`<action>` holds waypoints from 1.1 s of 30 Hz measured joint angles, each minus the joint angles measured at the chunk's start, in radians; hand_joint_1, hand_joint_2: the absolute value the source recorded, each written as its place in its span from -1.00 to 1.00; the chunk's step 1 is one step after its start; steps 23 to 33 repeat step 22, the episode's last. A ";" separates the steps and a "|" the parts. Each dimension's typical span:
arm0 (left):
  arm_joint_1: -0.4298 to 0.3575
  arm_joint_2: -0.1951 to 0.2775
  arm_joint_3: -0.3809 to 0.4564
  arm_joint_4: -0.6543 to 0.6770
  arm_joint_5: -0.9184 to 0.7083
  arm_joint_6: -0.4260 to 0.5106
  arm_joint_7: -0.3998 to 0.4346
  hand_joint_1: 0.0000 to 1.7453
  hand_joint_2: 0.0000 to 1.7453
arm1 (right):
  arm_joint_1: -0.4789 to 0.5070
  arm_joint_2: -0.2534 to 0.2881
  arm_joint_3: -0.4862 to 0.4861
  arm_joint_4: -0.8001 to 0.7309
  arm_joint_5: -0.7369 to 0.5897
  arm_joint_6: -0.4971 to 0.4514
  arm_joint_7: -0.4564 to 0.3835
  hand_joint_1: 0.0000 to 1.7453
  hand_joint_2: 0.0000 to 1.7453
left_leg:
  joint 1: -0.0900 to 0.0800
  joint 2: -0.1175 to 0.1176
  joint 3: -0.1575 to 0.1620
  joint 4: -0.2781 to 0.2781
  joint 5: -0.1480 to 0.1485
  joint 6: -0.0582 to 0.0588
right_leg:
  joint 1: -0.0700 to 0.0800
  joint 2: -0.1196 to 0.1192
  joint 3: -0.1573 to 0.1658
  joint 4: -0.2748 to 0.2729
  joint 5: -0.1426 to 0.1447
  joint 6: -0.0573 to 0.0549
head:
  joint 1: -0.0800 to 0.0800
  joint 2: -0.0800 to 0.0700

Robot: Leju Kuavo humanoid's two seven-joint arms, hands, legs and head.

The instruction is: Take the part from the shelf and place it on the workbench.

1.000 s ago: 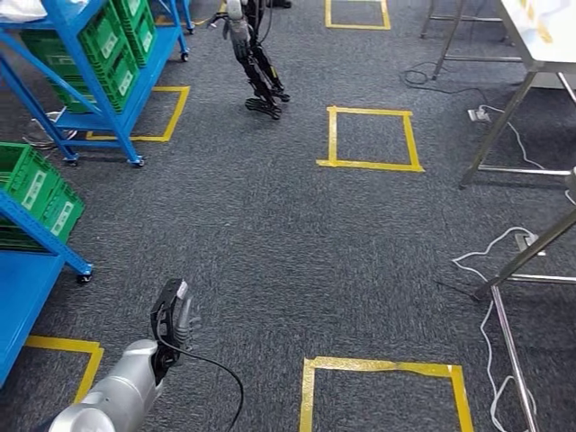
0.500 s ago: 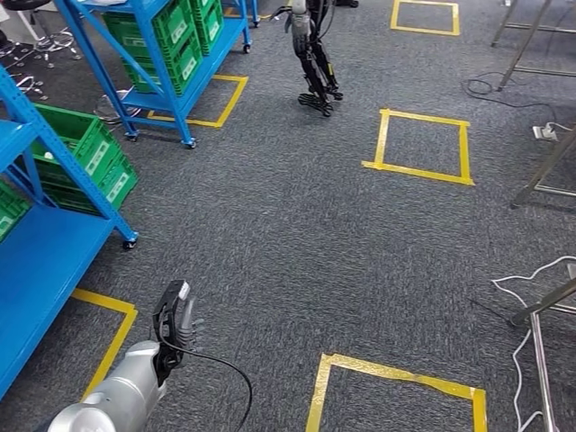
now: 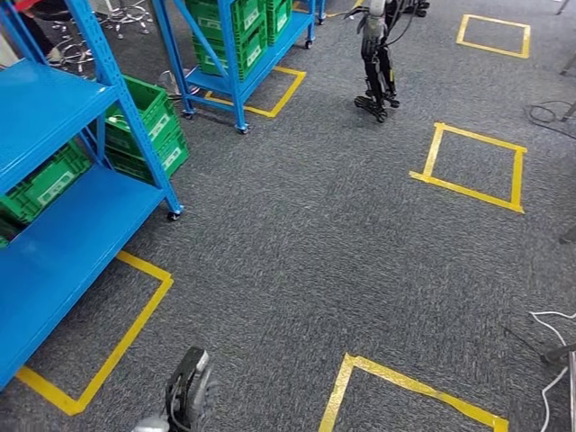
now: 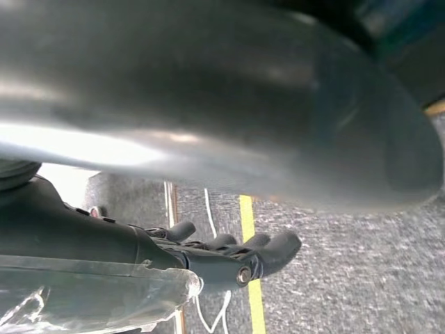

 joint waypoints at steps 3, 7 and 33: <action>0.020 -0.018 -0.004 -0.027 -0.009 -0.011 0.005 -1.00 -1.00 | -0.001 0.000 -0.022 0.000 0.004 0.000 0.001 -1.00 -1.00 | 0.011 -0.044 -0.018 -0.004 0.024 -0.014 | 0.009 0.064 0.079 -0.137 0.019 -0.015 | 0.005 0.000; 0.034 -0.024 -0.004 -0.046 -0.020 -0.014 0.017 -1.00 -1.00 | -0.006 0.004 -0.037 -0.002 0.008 0.002 0.003 -1.00 -1.00 | 0.016 -0.039 -0.036 -0.003 0.027 -0.035 | 0.011 0.017 0.092 -0.179 0.048 -0.030 | 0.008 0.000; 0.020 -0.030 0.023 -0.059 -0.114 -0.006 0.014 -1.00 -1.00 | -0.005 0.014 -0.105 -0.006 0.067 0.001 0.006 -1.00 -1.00 | 0.016 0.110 0.018 0.009 -0.037 -0.019 | -0.017 -0.143 0.163 -0.124 0.003 0.042 | -0.001 0.000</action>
